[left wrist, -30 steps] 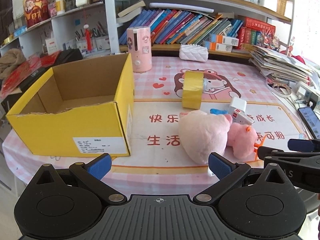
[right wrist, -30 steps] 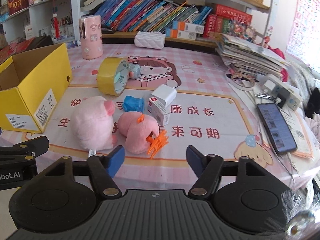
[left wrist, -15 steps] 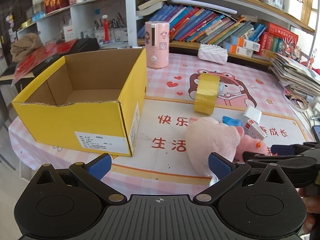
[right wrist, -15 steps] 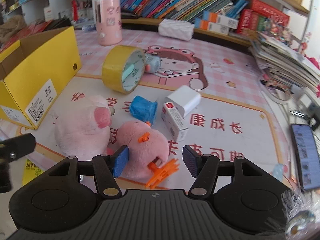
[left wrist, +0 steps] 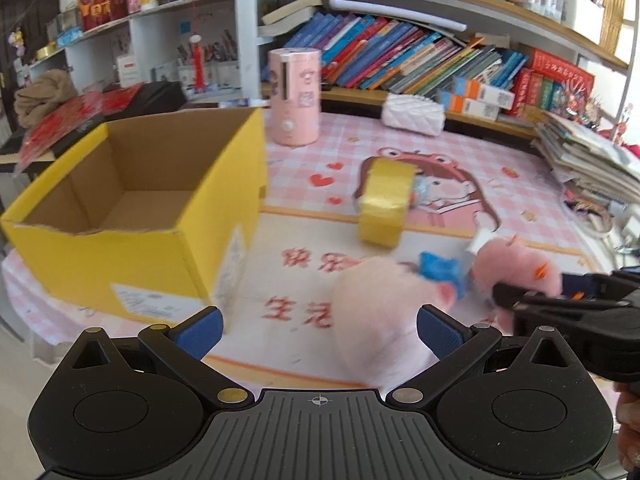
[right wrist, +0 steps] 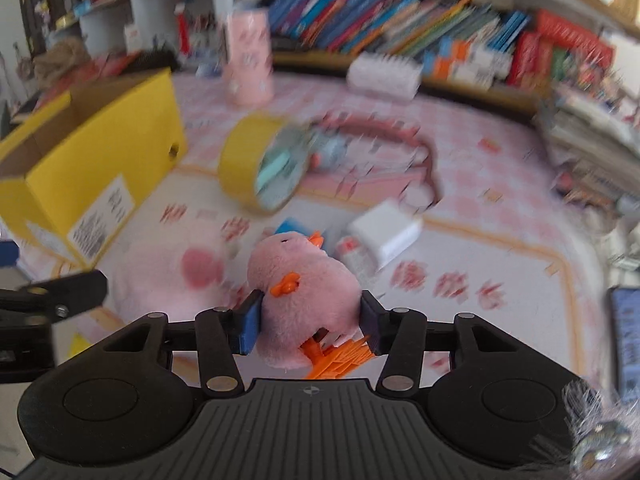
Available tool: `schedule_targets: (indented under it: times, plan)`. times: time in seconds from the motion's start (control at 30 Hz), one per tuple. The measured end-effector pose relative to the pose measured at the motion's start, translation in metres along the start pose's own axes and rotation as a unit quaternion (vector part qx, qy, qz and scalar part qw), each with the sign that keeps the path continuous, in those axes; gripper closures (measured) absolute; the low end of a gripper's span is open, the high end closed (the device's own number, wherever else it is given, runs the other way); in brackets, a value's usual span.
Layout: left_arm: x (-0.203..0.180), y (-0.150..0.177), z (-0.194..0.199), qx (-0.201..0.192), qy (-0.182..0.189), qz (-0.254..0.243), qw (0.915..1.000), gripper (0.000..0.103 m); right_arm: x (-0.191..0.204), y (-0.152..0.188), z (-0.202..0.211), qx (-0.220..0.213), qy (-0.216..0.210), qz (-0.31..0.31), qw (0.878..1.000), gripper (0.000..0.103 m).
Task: Organize objects
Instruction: 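Grasp the small pink plush pig with the right gripper while the left grasps the large pig, then carry both pink plush pigs toward the yellow cardboard box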
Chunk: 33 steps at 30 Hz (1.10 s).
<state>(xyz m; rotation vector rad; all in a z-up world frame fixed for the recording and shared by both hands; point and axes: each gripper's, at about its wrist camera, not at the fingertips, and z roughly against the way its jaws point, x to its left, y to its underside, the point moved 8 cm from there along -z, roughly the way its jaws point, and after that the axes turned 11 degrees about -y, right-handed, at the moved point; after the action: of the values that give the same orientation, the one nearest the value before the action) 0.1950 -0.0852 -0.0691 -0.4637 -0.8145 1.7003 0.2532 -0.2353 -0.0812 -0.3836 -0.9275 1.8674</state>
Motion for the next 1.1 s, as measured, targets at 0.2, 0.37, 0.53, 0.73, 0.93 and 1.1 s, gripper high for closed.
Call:
schedule_targets:
  times: [0.2, 0.37, 0.53, 0.73, 0.93, 1.1]
  plan:
    - [-0.04, 0.0, -0.022, 0.025, 0.021, -0.032, 0.999, 0.0, -0.042, -0.012, 0.025, -0.046, 0.048, -0.031, 0.997, 0.056]
    - [-0.053, 0.009, -0.049, 0.069, -0.02, -0.054, 0.9959, 0.002, -0.058, -0.012, 0.033, -0.043, 0.051, -0.041, 0.997, 0.056]
    - [-0.062, 0.019, -0.067, 0.086, -0.03, -0.078, 0.9928, 0.024, -0.059, -0.009, 0.038, -0.038, 0.043, -0.042, 0.997, 0.056]
    - [-0.053, 0.017, -0.065, 0.089, -0.028, -0.043, 0.9947, 0.041, -0.057, -0.004, 0.04, -0.033, 0.041, -0.032, 0.998, 0.056]
    - [-0.038, -0.003, -0.026, 0.035, 0.011, 0.013, 0.9992, 0.041, -0.052, 0.002, 0.037, -0.022, 0.032, -0.044, 0.998, 0.056]
    - [-0.025, -0.006, -0.002, 0.008, 0.025, 0.027, 0.9993, 0.041, -0.033, 0.005, 0.03, -0.007, 0.015, -0.039, 0.999, 0.056]
